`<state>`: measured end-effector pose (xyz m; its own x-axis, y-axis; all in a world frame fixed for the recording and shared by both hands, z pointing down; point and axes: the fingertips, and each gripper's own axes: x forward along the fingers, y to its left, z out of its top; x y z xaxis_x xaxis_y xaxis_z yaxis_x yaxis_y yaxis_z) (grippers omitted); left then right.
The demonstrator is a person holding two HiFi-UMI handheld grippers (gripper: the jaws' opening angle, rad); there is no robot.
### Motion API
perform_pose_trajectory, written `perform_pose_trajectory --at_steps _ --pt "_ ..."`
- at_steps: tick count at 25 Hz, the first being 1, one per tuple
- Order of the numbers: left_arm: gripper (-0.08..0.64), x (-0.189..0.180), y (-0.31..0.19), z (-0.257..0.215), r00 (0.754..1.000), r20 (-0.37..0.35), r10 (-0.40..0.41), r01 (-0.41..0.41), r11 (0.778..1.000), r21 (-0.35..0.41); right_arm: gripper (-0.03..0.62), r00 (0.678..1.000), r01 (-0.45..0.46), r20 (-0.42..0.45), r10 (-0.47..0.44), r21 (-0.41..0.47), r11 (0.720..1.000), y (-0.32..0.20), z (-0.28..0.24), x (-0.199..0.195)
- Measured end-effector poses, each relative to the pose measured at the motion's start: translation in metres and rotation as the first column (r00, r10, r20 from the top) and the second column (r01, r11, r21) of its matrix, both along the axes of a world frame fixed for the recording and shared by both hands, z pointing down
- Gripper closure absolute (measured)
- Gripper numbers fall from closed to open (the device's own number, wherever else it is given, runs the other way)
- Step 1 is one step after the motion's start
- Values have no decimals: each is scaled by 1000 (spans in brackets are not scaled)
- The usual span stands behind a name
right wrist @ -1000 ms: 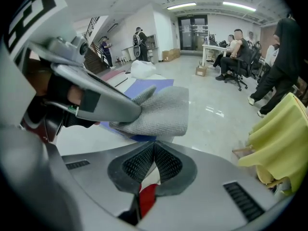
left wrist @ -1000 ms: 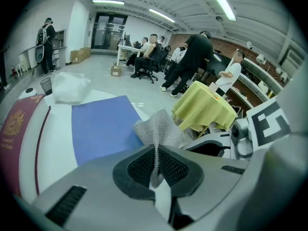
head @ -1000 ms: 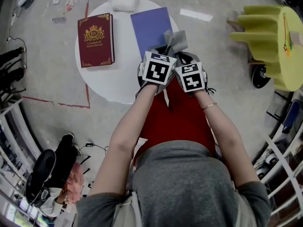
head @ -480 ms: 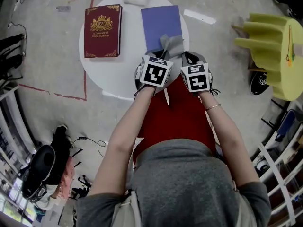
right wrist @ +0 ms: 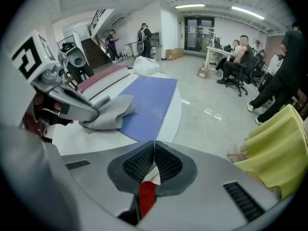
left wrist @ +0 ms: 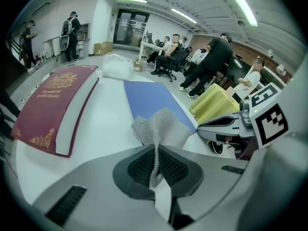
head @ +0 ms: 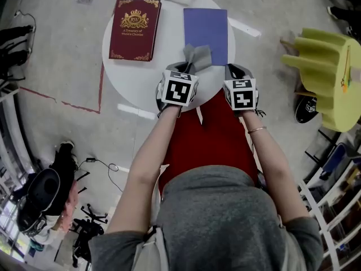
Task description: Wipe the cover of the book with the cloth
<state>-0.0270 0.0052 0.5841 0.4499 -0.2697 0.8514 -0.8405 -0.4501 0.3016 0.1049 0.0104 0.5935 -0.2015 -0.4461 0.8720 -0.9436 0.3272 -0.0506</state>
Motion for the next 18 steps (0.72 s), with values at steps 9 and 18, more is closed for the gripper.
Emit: perform_pose_trajectory --at_steps 9,18 --pt "535 -38 4 5 997 26 -77 78 997 -16 563 999 20 -27 -20 2 1000 0 1 -2" --pt "535 -64 1 1 989 49 -141 141 990 3 563 999 26 -25 -26 -10 1000 2 1 -1"
